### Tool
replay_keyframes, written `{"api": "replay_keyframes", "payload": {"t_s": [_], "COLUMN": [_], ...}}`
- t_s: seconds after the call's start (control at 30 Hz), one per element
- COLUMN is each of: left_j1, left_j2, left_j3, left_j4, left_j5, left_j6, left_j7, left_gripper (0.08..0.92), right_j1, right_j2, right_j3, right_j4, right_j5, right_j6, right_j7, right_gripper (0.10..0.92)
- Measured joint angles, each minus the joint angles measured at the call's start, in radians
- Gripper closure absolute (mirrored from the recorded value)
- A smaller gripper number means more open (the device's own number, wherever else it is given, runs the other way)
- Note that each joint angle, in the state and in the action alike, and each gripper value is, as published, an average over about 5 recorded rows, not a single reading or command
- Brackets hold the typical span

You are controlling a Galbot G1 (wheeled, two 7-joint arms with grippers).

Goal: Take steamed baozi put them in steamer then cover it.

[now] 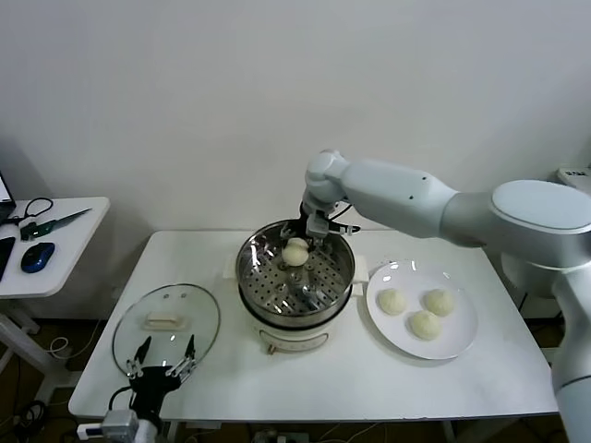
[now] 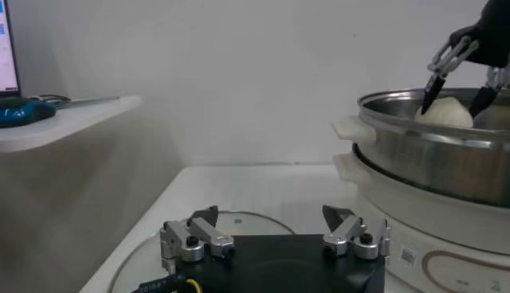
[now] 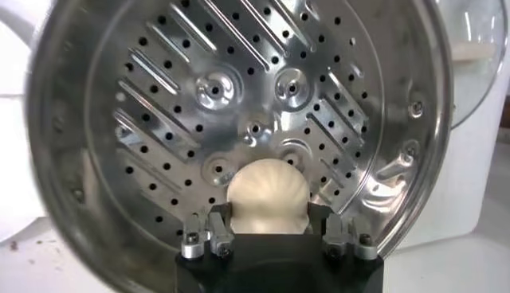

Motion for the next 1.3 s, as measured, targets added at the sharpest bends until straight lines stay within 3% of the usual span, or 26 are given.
{"api": "replay_keyframes", "payload": {"t_s": [0.13, 0.33, 0.6, 0.9, 1.1, 1.3], "left_j1": [-0.001, -0.002, -0.003, -0.002, -0.004, -0.003], "left_j2": [0.001, 0.001, -0.002, -0.001, 0.001, 0.004], "left_j3": [0.0, -0.002, 0.001, 0.001, 0.003, 0.002], "left_j4": [0.001, -0.005, -0.021, -0.022, -0.017, -0.012], "left_j5": [0.0, -0.001, 0.003, 0.001, -0.003, -0.007], "left_j6": [0.0, 0.006, 0.015, 0.013, 0.01, 0.006], "left_j7": [-0.001, -0.001, 0.001, 0.001, 0.001, 0.0], "left_gripper": [0.177, 0.177, 0.177, 0.177, 0.177, 0.177], "right_j1": [-0.011, 0.013, 0.187, 0.41, 0.429, 0.339], "right_j2": [0.019, 0.019, -0.071, -0.36, -0.552, -0.649], "right_j3": [0.006, -0.011, -0.132, -0.397, -0.475, -0.449], "right_j4": [-0.036, -0.04, 0.064, 0.305, 0.455, 0.521], "right_j5": [-0.005, 0.047, 0.322, 0.706, 0.821, 0.868], "right_j6": [0.013, 0.018, -0.035, -0.361, -0.606, -0.788], "right_j7": [0.0, -0.018, -0.078, -0.127, -0.083, -0.023], "right_gripper": [0.362, 0.227, 0.203, 0.203, 0.203, 0.203]}}
